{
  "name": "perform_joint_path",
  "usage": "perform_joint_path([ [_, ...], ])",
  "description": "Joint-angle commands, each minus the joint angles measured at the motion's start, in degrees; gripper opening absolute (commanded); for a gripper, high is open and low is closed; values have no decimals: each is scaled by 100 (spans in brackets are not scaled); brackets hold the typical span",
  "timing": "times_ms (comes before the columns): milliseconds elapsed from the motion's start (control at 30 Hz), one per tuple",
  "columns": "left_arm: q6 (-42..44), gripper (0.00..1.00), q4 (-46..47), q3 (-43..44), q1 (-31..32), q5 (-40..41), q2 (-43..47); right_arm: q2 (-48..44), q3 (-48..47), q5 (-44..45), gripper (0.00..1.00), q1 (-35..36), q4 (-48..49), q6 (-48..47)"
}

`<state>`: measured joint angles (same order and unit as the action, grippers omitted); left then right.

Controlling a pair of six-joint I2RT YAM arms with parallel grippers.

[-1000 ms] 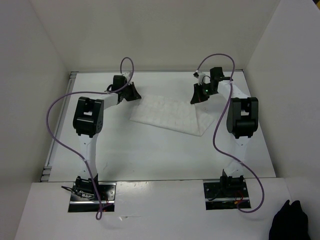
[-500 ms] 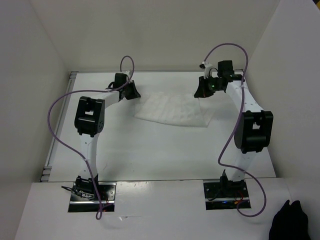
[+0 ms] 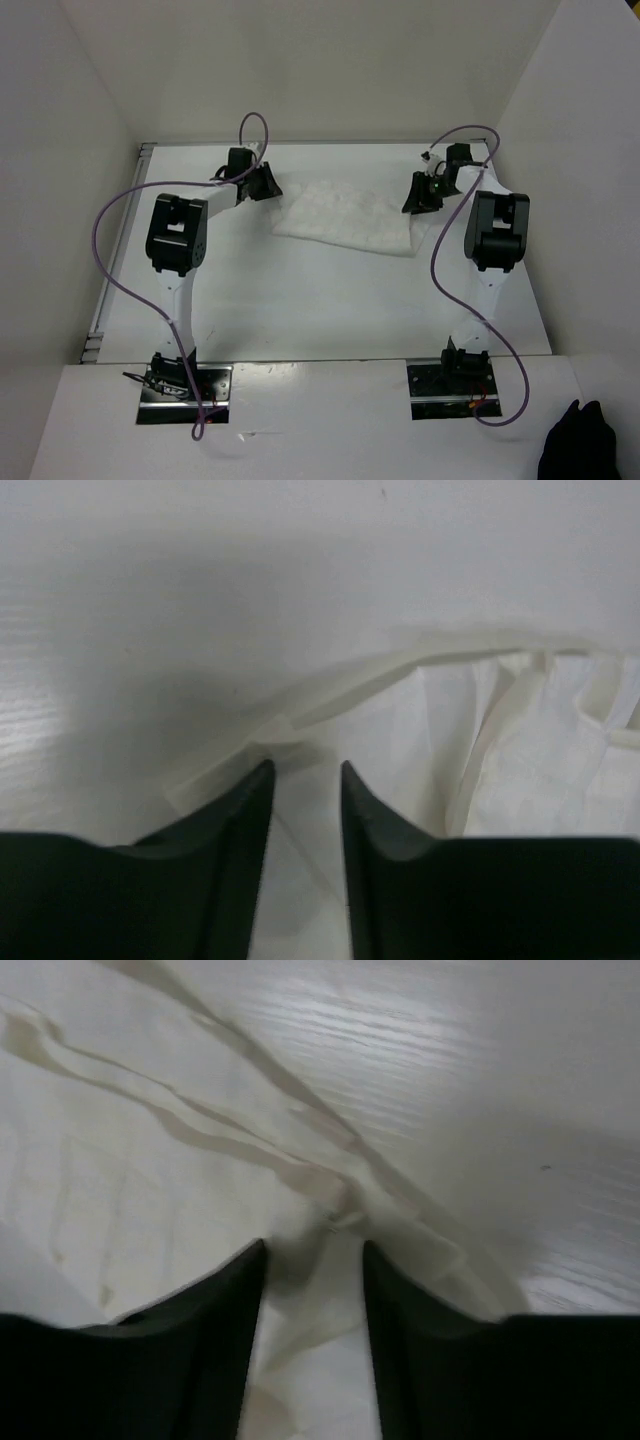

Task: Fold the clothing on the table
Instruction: Fold the skirt

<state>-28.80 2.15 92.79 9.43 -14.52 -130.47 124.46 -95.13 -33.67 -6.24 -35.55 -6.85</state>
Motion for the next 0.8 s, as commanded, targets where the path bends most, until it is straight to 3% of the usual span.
perform_joint_path([
  [0, 207, 41, -93, -393, 41, 248, 687, -281, -122, 596, 55, 44, 493, 272],
  [133, 776, 71, 242, -587, 217, -127, 1288, -1134, 547, 1345, 74, 184, 1111, 255],
  [200, 989, 73, -178, 137, 444, -576, 1096, -1205, 496, 1346, 74, 280, 928, 71],
  [333, 1402, 73, -1417, 1486, 700, -675, 235, -1371, 688, 1012, 73, 492, 611, 17],
  [500, 1473, 67, -963, 1075, 867, -543, 75, -1495, 996, 1012, 67, 545, 541, -106],
  [667, 1772, 58, -1085, 1074, 990, -227, -118, -1557, 1180, 1091, 64, 545, 488, -308],
  [767, 1824, 58, -1085, 1074, 990, 19, -171, -1679, 1242, 941, 64, 545, 435, -361],
])
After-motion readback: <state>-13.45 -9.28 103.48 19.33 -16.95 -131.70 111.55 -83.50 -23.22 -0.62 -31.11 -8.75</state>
